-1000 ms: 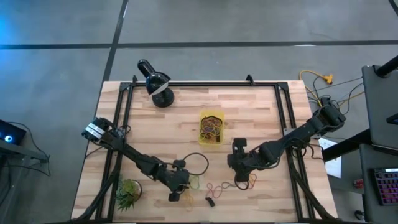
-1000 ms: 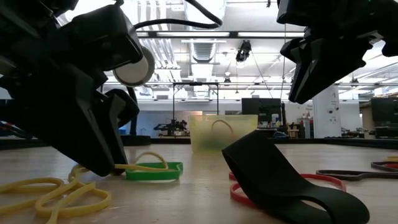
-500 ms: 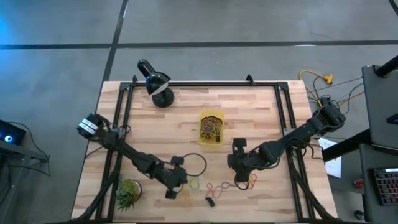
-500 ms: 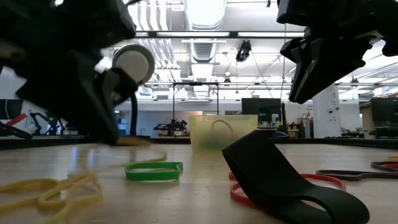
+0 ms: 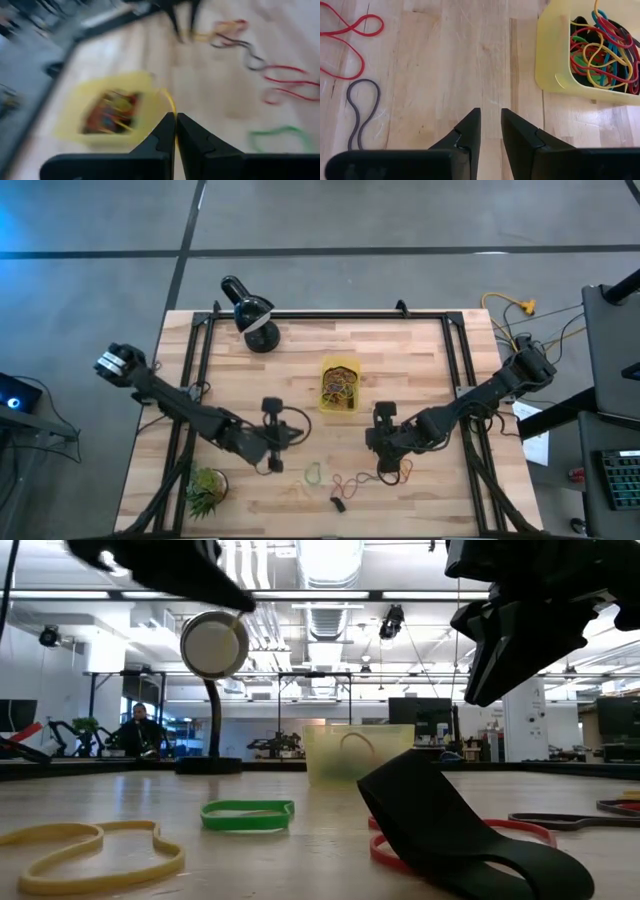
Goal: Pick and place rubber bands into bin
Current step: Put the yellow rubber band into the yellow bin
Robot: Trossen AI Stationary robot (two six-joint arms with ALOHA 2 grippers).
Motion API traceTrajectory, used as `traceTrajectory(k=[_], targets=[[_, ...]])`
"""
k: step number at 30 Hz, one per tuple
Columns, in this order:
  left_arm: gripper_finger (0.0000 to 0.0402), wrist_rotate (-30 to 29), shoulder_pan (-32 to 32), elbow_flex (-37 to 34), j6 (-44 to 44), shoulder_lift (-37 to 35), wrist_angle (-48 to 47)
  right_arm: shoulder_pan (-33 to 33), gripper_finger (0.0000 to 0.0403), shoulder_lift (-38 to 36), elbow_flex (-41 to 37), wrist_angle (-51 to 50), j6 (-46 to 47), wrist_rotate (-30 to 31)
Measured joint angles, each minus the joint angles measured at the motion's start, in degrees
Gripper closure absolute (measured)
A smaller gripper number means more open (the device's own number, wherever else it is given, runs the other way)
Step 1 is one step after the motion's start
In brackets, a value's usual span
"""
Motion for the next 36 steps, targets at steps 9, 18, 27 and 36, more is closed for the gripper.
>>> traceTrajectory(k=[9, 18, 27, 36], targets=[[0.0402, -2.36, 9.47, 0.0, 16.57, -4.2, 7.79, 0.0, 0.0331, 0.0, 0.0, 0.02, -0.15, 0.07], [0.0401, 11.85, 24.7, -0.22, 18.63, -1.6, 15.63, 0.0, 0.0336, 0.0, 0.0, 0.02, -0.25, 0.13], [0.0401, 22.09, 32.68, 0.07, 18.42, 8.15, 28.27, -0.02, 0.0335, 0.0, -0.11, 0.0, -0.46, 0.13], [0.0401, 22.36, 35.84, 0.09, 17.24, 16.57, 33.77, -0.01, 0.0337, 0.02, -0.5, 0.02, -0.46, 0.42]])
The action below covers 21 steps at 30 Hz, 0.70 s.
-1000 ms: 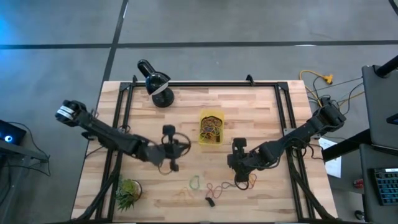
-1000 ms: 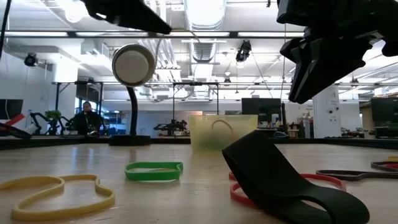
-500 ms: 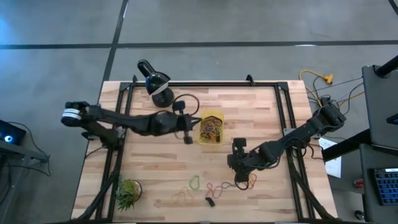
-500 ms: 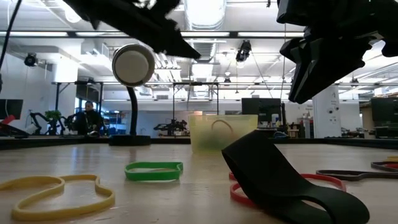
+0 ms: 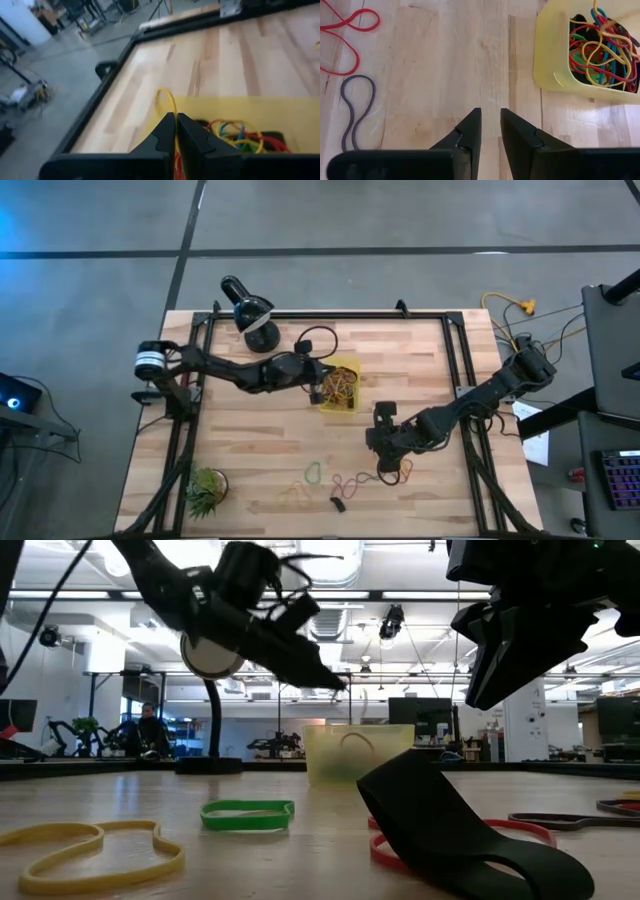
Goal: Pick and place rubber bands into bin
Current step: Put the yellow rubber band into the yellow bin
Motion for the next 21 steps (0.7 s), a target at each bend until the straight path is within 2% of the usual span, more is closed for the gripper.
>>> traceTrajectory(k=[4, 8, 11, 19, 21], targets=[[0.0401, 0.28, 1.64, 0.02, -4.64, 2.47, 0.73, -0.01, 0.0335, 0.0, -0.05, 0.05, 0.0, 0.02], [0.0396, 5.41, 2.99, 0.03, -7.08, 3.38, 0.52, -0.01, 0.0338, 0.0, -0.11, 0.09, 0.0, 0.02], [0.037, 7.26, 3.02, 0.35, -7.74, 3.42, 0.55, -0.01, 0.0339, 0.0, -0.11, 0.11, 0.0, 0.07], [0.0291, 7.8, 2.36, 1.31, -9.02, 2.19, -0.41, 0.0, 0.0334, 0.0, -0.67, 0.35, 0.88, 0.17], [0.0282, 11.51, 1.37, 1.31, -9.32, 1.48, -2.09, 0.01, 0.0333, 0.0, -1.49, 2.27, 0.9, 0.14]])
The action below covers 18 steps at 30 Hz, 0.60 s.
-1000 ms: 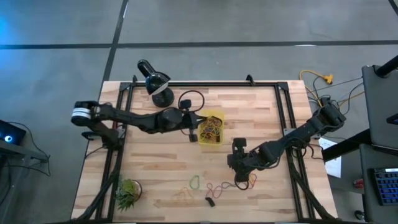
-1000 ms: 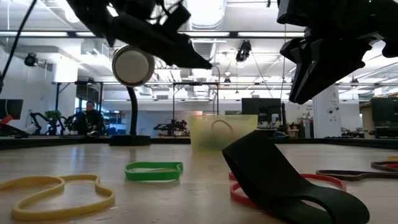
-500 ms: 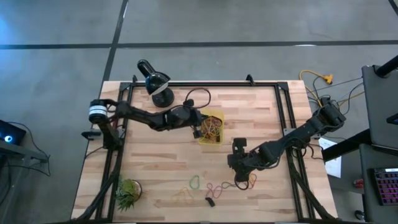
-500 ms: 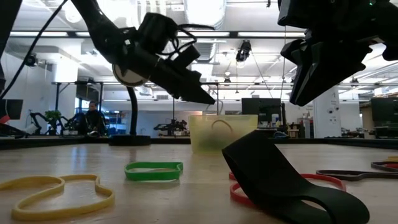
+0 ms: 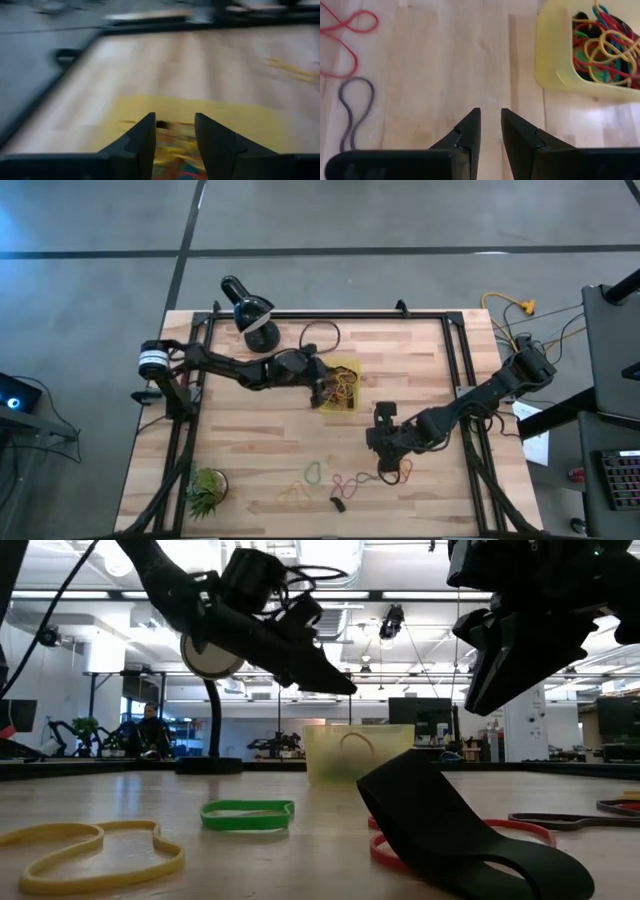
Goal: Pick and place rubber bands into bin
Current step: Put the yellow rubber band into the yellow bin
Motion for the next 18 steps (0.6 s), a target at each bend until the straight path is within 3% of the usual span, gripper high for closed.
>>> traceTrajectory(k=[4, 9, 18], targets=[[0.0279, 7.65, -3.54, 0.0, 0.02, -2.67, -7.72, -0.02, 0.0335, 0.0, -2.95, 11.33, -3.73, -1.58], [0.0279, 8.36, -10.92, -0.2, 1.72, -6.09, -19.91, 0.02, 0.0333, 0.0, -6.68, 24.69, -12.94, -8.15], [0.0279, 6.4, -23.33, -0.26, 1.34, -7.55, -23.42, 0.02, 0.034, 0.0, -7.25, 23.25, -9.68, -8.14]])
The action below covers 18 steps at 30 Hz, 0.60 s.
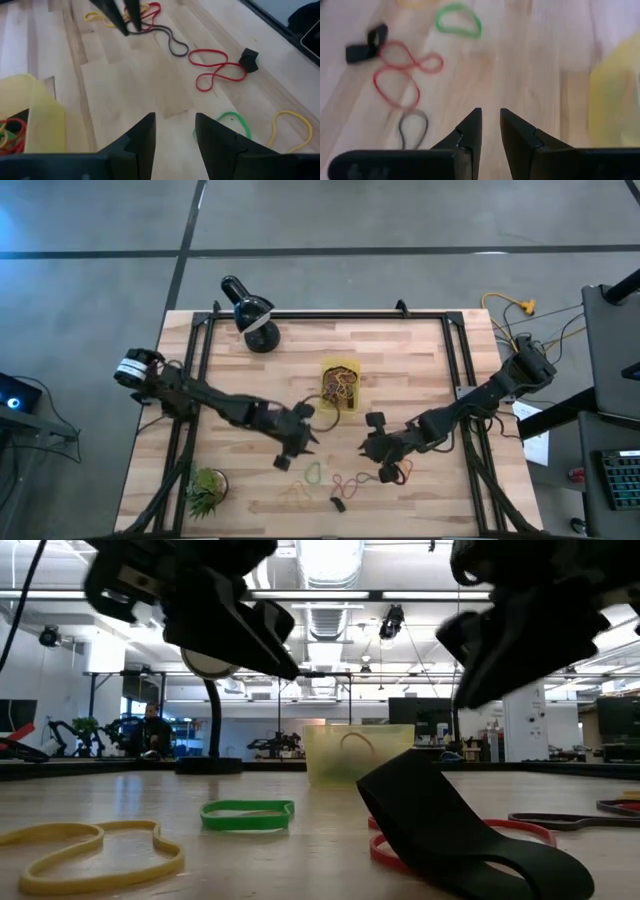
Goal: Pick and place rubber bands into bin
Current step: Put the yellow rubber band into the yellow bin
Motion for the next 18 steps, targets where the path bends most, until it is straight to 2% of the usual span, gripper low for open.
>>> traceTrajectory(k=[5, 12, 18], targets=[[0.0279, -5.05, -3.53, -0.02, -2.85, 0.0, -0.3, -0.04, 0.034, 0.0, -0.01, -11.37, 9.36, -0.97], [0.0279, -6.38, -5.3, -0.39, -5.78, 0.76, -0.48, 0.0, 0.0342, 0.0, 2.21, -30.23, 22.37, -10.39], [0.0279, -7.85, -5.3, -1.81, -5.98, 0.79, -0.1, 0.37, 0.0342, 0.0, 4.11, -39.06, 22.85, -13.04]])
